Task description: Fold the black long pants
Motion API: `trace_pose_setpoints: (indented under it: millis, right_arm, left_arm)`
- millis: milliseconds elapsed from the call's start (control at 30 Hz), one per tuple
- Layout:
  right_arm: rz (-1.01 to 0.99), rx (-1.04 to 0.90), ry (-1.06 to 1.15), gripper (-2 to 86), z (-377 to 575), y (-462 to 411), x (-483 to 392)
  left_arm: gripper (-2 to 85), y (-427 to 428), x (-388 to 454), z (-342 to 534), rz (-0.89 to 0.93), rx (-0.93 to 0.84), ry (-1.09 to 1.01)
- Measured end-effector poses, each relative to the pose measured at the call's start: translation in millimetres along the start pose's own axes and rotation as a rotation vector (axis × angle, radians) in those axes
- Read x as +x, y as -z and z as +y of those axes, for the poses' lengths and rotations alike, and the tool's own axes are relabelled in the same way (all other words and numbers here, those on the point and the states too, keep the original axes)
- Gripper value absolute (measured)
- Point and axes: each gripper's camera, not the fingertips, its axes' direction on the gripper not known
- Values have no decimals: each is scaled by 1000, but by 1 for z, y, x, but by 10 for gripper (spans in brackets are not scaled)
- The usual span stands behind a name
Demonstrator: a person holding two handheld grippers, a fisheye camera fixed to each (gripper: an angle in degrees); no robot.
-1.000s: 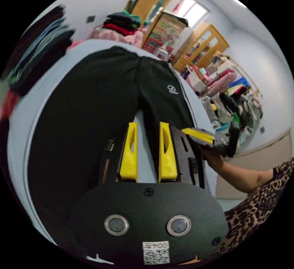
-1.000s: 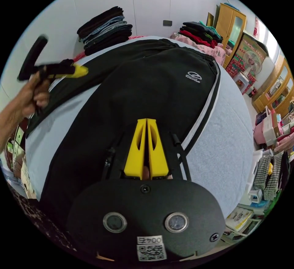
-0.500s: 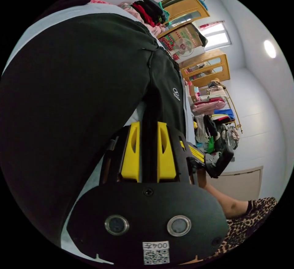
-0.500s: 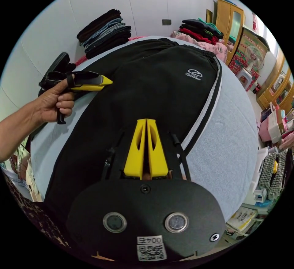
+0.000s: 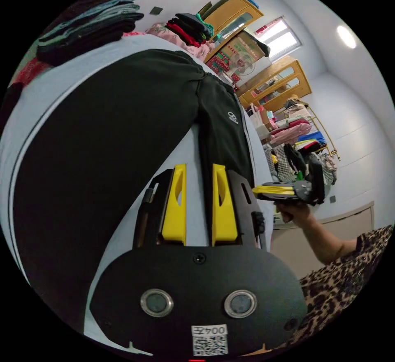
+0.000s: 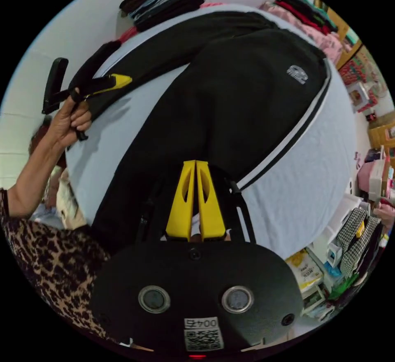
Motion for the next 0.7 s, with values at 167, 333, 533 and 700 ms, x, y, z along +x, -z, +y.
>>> trace_pose_setpoints:
  millis: [167, 333, 533, 700]
  right_arm:
    - [-13, -198, 80, -8, 18, -19, -52]
    - [-66, -293, 78, -7, 4, -50, -77]
    - [-40, -300, 132, -7, -15, -52, -87]
    - [-49, -258, 97, -6, -21, -53, -91]
  left_arm:
    - [95, 72, -18, 73, -133, 3, 33]
    - [94, 142, -48, 135, -312, 20, 98]
    - [93, 211, -85, 182, -398, 91, 209]
    - [94, 234, -103, 175, -430, 126, 199]
